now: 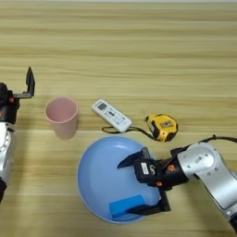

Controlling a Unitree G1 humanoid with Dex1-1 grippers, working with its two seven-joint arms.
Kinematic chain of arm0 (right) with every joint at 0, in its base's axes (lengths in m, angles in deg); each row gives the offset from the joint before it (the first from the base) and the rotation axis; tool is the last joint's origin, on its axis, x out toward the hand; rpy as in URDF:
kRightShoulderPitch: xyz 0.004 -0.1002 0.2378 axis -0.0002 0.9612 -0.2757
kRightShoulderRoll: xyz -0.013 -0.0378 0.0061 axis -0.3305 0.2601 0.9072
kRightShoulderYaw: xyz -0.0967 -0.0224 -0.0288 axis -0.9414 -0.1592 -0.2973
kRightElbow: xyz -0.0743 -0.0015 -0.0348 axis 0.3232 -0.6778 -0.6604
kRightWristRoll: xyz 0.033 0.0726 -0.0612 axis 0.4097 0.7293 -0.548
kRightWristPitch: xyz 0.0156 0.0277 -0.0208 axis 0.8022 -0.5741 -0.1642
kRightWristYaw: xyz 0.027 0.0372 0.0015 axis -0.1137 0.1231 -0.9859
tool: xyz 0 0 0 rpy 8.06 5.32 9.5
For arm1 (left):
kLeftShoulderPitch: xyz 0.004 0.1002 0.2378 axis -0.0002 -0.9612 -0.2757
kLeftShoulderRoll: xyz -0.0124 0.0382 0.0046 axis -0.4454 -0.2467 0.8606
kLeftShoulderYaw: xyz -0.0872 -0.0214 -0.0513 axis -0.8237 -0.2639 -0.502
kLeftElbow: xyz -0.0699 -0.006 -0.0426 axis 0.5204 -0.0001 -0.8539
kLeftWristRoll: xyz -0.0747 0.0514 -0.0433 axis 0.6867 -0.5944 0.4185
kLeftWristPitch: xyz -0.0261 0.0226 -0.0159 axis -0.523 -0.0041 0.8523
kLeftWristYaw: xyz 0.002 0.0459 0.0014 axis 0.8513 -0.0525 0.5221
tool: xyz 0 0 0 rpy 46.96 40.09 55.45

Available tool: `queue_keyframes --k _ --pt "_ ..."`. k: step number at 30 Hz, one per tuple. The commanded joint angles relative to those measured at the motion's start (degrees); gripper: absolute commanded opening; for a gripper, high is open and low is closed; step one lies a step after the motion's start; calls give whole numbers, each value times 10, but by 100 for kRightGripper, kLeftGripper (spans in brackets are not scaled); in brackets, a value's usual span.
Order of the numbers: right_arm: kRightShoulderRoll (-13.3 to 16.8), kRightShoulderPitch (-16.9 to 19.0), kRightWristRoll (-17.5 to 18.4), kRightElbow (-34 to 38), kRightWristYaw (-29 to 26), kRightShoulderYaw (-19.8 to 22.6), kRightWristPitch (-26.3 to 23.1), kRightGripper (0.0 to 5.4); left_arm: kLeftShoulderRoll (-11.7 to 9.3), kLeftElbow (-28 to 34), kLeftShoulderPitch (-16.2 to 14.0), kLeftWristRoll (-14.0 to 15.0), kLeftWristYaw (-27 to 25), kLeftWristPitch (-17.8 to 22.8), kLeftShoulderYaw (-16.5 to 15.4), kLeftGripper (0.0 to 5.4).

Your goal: Move the objects on the table

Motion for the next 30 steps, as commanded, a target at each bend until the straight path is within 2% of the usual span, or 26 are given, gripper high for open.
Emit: queue_keyframes --k 1,20,30 --pt "10 -7 -29 -15 10 -11 22 538 2 -4 8 -1 2 -2 1 540" --pt "2 -23 -74 -40 31 -34 52 538 6 -6 10 -2 4 -2 2 540" --pt "-1 -29 -86 -49 42 -42 64 425 8 -10 12 -4 5 -4 1 540"
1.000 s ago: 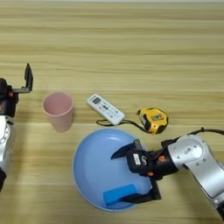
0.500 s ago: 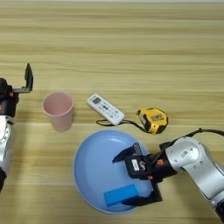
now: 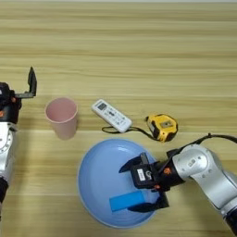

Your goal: Move the objects on the table

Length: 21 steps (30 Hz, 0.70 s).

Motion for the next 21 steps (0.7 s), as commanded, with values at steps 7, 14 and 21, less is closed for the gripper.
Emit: queue_keyframes --k 7,14,21 --pt "-1 -7 -11 -5 10 -6 7 358 1 -1 7 -3 5 -4 1 540" --pt "-3 -7 -10 -3 14 -5 6 273 0 0 6 -3 4 -4 0 540" --pt "-3 -9 -7 -3 18 -5 6 189 -1 0 6 -3 4 -4 0 540"
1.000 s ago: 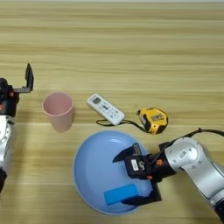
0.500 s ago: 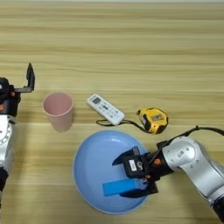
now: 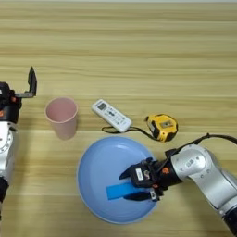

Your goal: Move the objects on the table

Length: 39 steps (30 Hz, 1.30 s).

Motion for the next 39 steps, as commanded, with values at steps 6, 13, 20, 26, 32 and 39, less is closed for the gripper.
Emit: queue_keyframes --k 6,13,20,26,32,39 --pt "1 -9 -6 -1 6 1 3 143 -1 0 5 -3 3 -4 0 540" --pt "1 -9 -2 2 6 2 2 141 -1 0 5 -3 4 -4 0 540" --pt "-6 -11 35 22 1 18 -14 141 -1 -3 6 -3 4 -5 0 540" --pt "-9 -18 65 35 3 35 -28 141 -1 -4 7 -3 4 -5 0 540" --pt "-22 -30 99 44 18 66 -49 141 -1 -5 8 -4 5 -5 0 540" --pt "-50 -62 107 23 67 96 -76 141 -1 -8 10 -4 5 -6 0 540"
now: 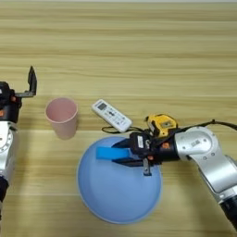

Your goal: Move the objects on the table

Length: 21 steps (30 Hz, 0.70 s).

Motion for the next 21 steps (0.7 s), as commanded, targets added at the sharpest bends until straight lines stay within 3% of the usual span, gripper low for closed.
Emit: queue_keyframes --k 1,12,21 --pt "-21 -32 -6 -20 40 19 -17 141 -1 -8 8 -4 5 -6 0 540" --pt "-103 -131 -49 -159 214 57 -100 141 0 -17 11 -5 8 -11 2 540" --pt "-151 -175 -52 -244 281 76 -131 140 2 -20 13 -6 11 -13 3 540"
